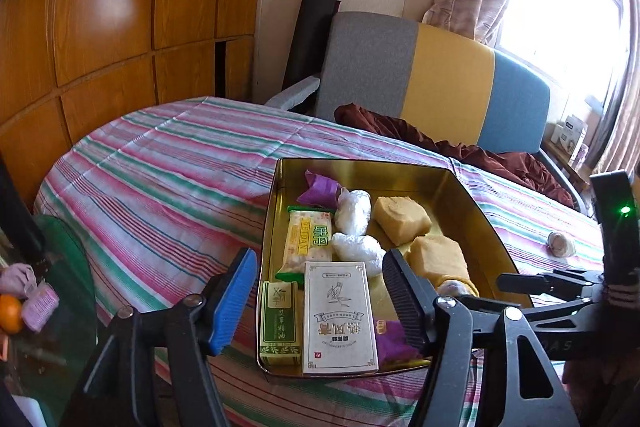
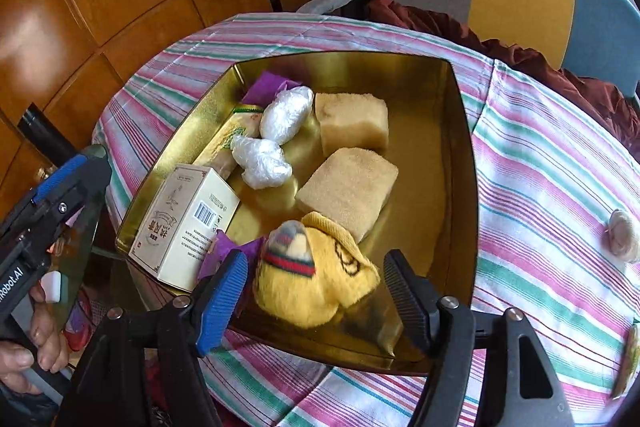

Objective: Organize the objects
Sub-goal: 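Carry the yellow plush toy into the gold tray and open the right tool, then move both tools back and grasp the white sock roll with the left tool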

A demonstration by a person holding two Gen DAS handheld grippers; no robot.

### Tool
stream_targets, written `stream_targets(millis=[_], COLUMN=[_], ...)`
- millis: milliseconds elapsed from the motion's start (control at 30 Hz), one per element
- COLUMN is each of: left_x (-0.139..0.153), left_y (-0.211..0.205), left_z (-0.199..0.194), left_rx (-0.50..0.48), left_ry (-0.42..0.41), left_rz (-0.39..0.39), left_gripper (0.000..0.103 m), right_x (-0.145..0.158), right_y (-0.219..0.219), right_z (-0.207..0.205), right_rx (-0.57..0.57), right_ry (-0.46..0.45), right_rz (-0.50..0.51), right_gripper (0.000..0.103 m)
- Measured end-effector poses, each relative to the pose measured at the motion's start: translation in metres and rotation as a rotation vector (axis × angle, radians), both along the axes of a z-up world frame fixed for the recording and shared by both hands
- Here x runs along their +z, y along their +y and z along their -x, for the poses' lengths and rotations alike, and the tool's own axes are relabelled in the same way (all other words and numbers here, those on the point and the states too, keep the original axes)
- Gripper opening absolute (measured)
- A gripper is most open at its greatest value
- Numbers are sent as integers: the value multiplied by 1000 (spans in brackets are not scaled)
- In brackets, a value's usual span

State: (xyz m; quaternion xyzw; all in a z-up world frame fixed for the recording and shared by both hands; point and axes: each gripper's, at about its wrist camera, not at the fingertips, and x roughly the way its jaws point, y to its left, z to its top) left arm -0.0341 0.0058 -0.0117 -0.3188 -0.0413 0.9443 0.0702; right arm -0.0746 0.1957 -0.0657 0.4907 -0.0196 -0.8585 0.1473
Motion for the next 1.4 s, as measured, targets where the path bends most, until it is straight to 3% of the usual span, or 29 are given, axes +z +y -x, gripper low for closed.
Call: stream_targets(millis=[467, 733, 1067, 1400], left_x=[8, 12, 18, 22], left_y=[20, 41, 76, 120], left_z=[-8, -12, -15, -15], left_rx=[-28, -78, -165, -262], left_ry=[-2, 1, 18, 24], left_rz=[48, 79, 115, 145], left_gripper=[72, 73, 76, 78], right_x=[37, 41, 37, 25], right_y=[28, 79, 188, 337], right_z=[-24, -33, -48, -67], right_rx=[-102, -224, -463, -824], right_ry=[139, 137, 89, 77], right_rz=[-7, -8, -30, -71], right_gripper=[72, 72, 72, 72])
